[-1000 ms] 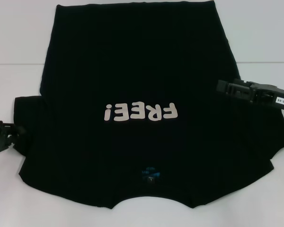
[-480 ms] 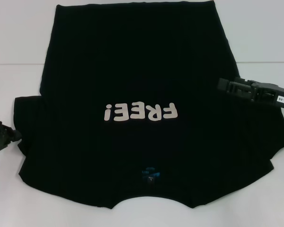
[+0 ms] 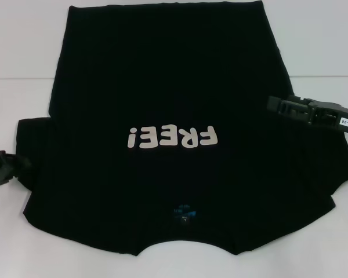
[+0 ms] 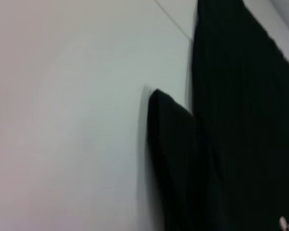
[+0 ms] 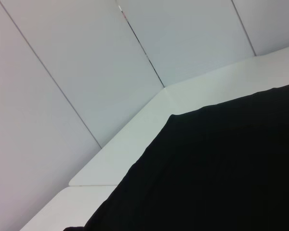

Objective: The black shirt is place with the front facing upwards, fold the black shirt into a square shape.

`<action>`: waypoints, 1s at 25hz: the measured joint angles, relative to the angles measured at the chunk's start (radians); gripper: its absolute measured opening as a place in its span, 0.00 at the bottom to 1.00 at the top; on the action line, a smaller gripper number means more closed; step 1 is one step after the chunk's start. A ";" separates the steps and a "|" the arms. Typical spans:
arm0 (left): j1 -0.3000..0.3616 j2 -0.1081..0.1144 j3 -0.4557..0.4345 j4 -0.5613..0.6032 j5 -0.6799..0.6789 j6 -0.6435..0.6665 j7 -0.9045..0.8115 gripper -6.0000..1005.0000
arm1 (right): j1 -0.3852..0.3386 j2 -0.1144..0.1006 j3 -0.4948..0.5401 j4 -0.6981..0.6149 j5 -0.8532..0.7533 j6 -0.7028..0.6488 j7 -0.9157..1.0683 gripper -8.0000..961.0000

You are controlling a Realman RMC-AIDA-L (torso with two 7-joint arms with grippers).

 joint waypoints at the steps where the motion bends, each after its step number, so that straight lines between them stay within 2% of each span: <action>1: -0.003 0.000 0.011 0.003 0.013 -0.001 -0.001 0.16 | 0.000 0.000 0.000 0.000 0.000 0.000 0.000 0.76; 10: -0.007 -0.014 0.020 0.047 0.050 -0.005 -0.016 0.28 | -0.003 0.000 0.000 0.000 0.000 0.000 0.000 0.76; 15: -0.004 -0.015 0.020 0.049 0.057 -0.006 -0.036 0.49 | -0.003 0.000 0.004 0.001 0.000 0.002 0.000 0.76; 17: -0.004 -0.017 0.021 0.055 0.059 -0.007 -0.050 0.49 | -0.003 0.000 0.004 0.002 0.000 0.002 0.000 0.76; 21: 0.001 -0.034 0.026 0.089 0.064 -0.008 -0.057 0.49 | -0.004 0.000 0.008 0.003 0.000 0.001 0.000 0.75; 25: 0.002 -0.037 0.028 0.093 0.066 -0.008 -0.063 0.36 | -0.006 0.001 0.011 0.003 0.000 0.001 0.000 0.75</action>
